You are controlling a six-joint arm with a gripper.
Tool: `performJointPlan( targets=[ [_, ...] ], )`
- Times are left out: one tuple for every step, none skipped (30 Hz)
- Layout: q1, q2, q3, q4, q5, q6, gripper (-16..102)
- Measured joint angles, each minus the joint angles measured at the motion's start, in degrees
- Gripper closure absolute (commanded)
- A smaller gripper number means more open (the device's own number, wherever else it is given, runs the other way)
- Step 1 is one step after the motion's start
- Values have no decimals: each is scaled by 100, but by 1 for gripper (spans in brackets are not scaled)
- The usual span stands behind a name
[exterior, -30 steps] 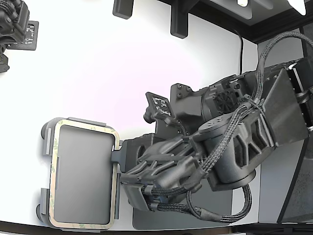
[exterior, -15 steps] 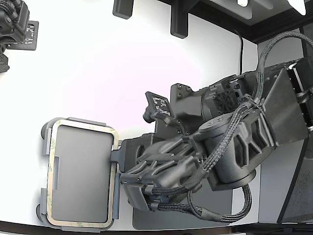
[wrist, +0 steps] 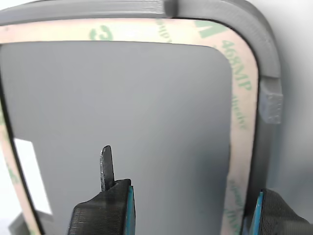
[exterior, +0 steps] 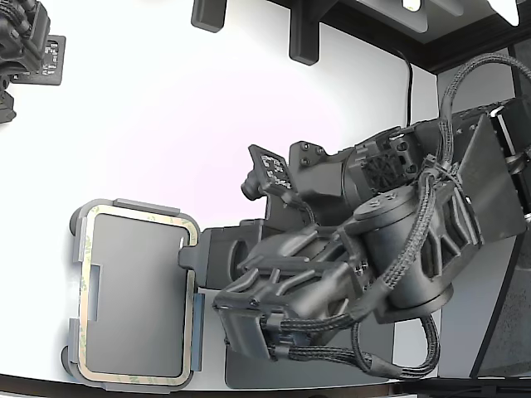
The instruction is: Move top rectangular frame to the holder.
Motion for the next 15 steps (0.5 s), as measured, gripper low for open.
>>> performJointPlan(
  targets=[
    [0,70,-26,-18,70,18,-14],
    [0,149,-35,-62,158,18,-14],
    [0,246,-44,-114,272,-79,-14],
    [0,343,-44,-158,413,-193,-14],
    [0,457,-44,-220,545,-369,-14],
    [0,580,-26,-290,677,-589,-14],
    [0,729,26,-387,817,-861,-14],
    [0,896,132,-519,967,-1160,-14],
    [0,1090,281,-712,1134,-1564,-14],
    [0,1283,439,-914,1274,-1934,-14],
    [-9,1485,633,-1125,1397,-2391,-14],
    [-18,1679,835,-1362,1521,-2848,-14],
    [-62,1898,1046,-1635,1600,-3340,-14],
    [-114,2109,1248,-1898,1626,-3832,-14],
    [-176,2312,1459,-2153,1626,-4333,-14]
  ],
)
